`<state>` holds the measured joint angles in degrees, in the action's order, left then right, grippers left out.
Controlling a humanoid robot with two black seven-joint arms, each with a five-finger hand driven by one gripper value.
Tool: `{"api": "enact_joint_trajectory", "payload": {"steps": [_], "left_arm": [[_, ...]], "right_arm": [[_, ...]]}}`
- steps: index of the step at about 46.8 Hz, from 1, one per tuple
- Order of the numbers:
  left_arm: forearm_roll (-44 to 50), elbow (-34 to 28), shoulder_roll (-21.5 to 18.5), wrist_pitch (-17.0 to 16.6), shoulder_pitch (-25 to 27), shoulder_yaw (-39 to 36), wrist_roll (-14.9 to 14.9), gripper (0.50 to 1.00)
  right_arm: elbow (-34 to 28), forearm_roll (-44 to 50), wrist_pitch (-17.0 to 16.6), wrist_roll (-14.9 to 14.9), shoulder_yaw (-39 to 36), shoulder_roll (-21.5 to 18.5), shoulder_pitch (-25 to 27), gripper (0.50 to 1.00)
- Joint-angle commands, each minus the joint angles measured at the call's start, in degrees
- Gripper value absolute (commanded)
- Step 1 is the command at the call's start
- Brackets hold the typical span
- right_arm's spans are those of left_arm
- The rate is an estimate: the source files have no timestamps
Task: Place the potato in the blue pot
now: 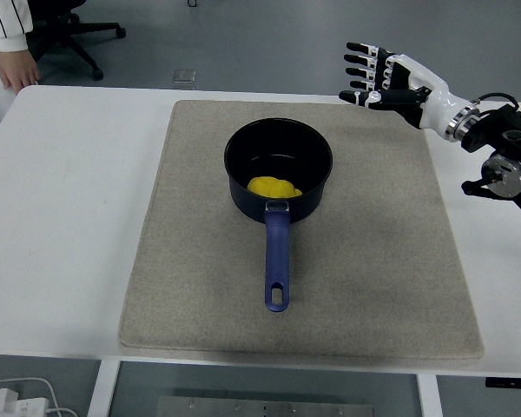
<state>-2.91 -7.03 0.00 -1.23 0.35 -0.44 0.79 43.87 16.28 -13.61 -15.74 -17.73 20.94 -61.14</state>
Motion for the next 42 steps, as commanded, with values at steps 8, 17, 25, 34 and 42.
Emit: {"api": "enact_joint_trajectory", "payload": {"steps": [8,17,25,34,42], "left_arm": [[0.0,0.0,0.0,0.0,0.0,0.0,0.0,0.996],[0.0,0.0,0.0,0.0,0.0,0.0,0.0,0.996],[0.0,0.0,0.0,0.0,0.0,0.0,0.0,0.996],[0.0,0.0,0.0,0.0,0.0,0.0,0.0,0.996],[0.0,0.0,0.0,0.0,0.0,0.0,0.0,0.996]], "right_arm": [[-3.6,-8.0,-3.0,3.6,-0.3,0.1,0.1,0.928],[-5.7,-19.8,-3.4,7.8,-0.2,0.1,0.8,0.928],[-6.1,-21.3,-3.2,7.8,-0.4,0.0,1.7,0.928],[-6.3,-27.6,-3.5,7.7,-0.2,0.1,3.4,0.93],[-7.3,-23.5,-1.6,7.0,0.4,0.1,4.0,0.932]]}}
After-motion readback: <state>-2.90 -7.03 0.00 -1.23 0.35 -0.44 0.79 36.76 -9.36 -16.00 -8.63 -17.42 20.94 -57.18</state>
